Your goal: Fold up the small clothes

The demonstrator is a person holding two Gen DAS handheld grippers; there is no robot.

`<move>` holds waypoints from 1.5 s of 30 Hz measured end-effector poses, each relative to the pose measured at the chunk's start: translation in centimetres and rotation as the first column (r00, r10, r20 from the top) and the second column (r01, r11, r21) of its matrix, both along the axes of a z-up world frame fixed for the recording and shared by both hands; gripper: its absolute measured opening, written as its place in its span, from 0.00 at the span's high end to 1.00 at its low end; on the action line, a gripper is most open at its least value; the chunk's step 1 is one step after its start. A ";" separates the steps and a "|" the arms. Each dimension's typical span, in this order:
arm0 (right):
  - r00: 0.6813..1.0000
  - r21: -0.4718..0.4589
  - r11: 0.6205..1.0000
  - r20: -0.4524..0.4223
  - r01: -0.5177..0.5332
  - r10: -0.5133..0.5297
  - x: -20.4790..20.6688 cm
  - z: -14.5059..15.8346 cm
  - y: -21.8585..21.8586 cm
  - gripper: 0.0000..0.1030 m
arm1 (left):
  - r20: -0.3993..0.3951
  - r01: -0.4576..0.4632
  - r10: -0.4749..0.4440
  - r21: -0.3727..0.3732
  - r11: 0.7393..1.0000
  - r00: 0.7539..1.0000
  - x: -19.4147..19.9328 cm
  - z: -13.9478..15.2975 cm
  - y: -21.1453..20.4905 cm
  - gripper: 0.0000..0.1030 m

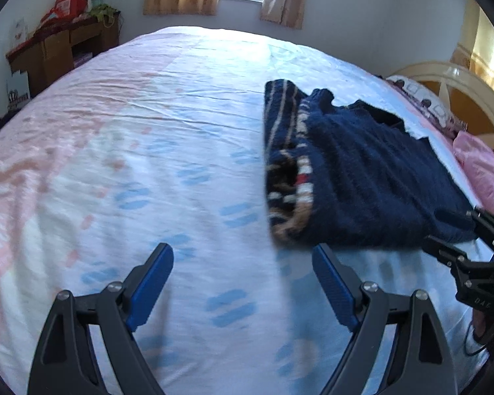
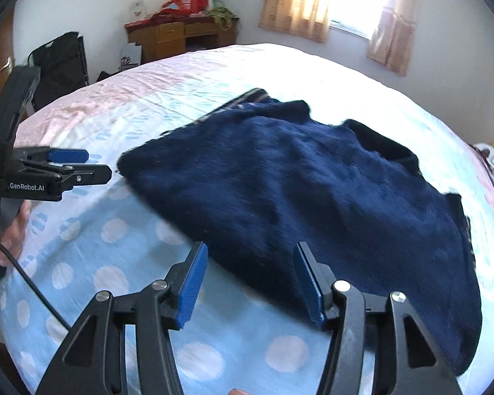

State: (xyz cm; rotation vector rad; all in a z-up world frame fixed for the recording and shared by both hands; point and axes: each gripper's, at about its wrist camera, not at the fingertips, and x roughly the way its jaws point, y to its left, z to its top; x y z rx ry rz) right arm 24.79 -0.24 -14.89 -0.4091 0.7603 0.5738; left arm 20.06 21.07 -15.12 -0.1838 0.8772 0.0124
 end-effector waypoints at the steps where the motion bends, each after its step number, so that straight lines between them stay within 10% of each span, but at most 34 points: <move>1: 1.000 -0.002 1.000 0.001 -0.007 0.007 -0.1 -0.1 0.3 0.46 | -0.006 0.001 -0.001 0.006 1.000 1.000 0.0 0.0 0.5 0.14; 16: 0.990 -0.029 0.990 0.043 -0.136 0.138 -1.5 -1.0 7.2 0.37 | 0.039 -0.075 0.077 -0.032 0.997 0.996 1.1 1.8 9.0 0.14; 24: 0.973 -0.137 0.975 0.122 -0.177 0.194 -2.2 -2.3 11.6 0.37 | 0.042 0.141 -0.135 -0.222 0.965 0.990 5.4 1.9 8.8 0.14; 32: 0.971 -0.215 0.964 0.142 -0.158 0.191 -1.1 -3.3 13.9 0.37 | 0.065 0.213 -0.203 -0.249 0.945 0.977 8.3 2.6 7.0 0.14; 37: 0.978 -0.202 0.971 0.134 -0.129 0.157 -0.7 -3.7 13.6 0.63 | 0.060 0.288 -0.283 -0.262 0.921 0.957 11.6 2.9 5.0 0.13; 45: 0.981 -0.178 0.977 0.135 -0.118 0.143 -0.7 -4.0 13.4 0.63 | 0.042 0.353 -0.363 -0.355 0.866 0.931 16.7 1.8 1.4 0.13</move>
